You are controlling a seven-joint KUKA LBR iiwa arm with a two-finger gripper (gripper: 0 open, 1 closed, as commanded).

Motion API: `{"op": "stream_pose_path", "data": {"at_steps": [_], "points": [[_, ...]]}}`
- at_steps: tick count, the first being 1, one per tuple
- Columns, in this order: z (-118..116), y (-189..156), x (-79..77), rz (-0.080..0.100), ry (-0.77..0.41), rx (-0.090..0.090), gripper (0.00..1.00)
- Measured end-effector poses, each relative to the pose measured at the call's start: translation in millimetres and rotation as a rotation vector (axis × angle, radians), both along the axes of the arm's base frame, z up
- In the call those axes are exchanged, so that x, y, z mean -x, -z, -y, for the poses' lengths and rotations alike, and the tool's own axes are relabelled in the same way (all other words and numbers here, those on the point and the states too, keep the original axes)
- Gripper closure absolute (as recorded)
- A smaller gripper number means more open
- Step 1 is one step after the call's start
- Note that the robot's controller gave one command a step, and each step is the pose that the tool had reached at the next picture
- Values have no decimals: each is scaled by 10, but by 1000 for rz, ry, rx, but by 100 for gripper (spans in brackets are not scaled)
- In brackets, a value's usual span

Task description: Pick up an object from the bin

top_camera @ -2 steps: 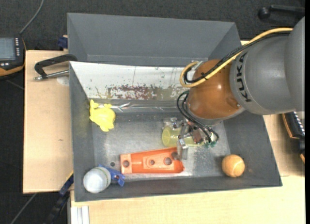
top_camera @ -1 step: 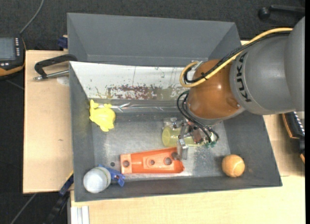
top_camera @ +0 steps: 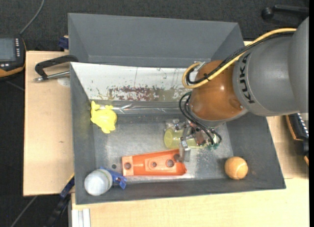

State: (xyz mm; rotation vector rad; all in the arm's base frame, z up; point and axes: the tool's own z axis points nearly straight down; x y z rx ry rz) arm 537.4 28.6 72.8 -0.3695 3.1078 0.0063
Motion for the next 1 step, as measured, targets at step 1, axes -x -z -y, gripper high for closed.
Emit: {"op": "stream_pose_path", "data": {"at_steps": [1], "points": [[278, -1, 11, 4, -72, -2, 100]]}}
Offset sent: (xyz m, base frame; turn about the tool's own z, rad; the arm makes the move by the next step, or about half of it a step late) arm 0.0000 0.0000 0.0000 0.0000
